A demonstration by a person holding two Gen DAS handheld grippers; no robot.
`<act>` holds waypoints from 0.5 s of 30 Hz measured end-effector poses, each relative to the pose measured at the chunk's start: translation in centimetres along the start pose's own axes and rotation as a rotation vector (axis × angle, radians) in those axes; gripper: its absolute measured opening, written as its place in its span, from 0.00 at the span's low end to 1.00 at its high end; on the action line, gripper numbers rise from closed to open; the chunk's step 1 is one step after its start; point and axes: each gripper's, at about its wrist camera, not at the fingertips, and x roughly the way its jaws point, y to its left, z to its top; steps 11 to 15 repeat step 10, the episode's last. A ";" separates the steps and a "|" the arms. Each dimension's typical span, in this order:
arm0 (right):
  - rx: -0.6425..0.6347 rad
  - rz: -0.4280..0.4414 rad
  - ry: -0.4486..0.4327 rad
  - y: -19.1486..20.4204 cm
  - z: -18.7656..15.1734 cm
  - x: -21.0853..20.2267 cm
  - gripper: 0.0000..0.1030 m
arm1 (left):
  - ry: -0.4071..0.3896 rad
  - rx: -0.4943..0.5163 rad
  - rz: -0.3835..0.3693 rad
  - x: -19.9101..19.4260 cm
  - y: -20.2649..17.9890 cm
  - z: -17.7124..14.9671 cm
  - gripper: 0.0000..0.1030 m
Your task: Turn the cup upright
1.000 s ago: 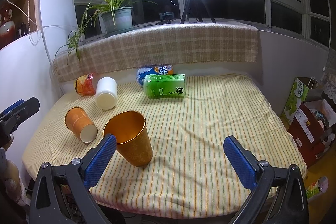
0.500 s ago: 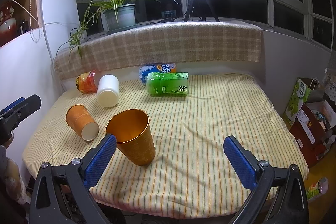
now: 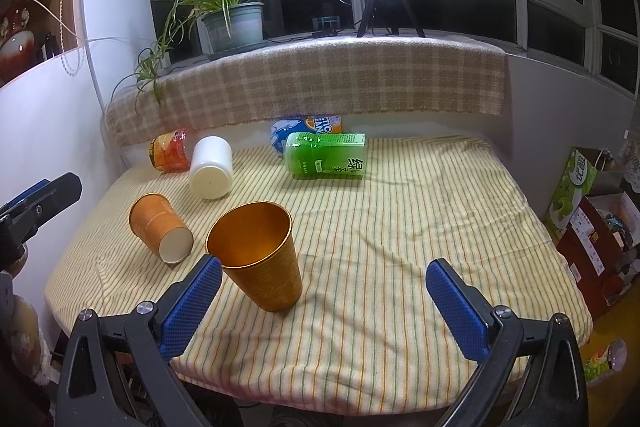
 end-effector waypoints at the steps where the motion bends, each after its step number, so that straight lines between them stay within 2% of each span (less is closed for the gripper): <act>1: 0.000 0.001 0.002 0.0 0.0 0.0 1.00 | 0.000 0.000 -0.001 0.0 0.0 0.0 1.00; 15: -0.002 0.006 0.008 0.1 -0.1 0.2 1.00 | -0.013 0.002 0.014 0.0 0.5 0.0 1.00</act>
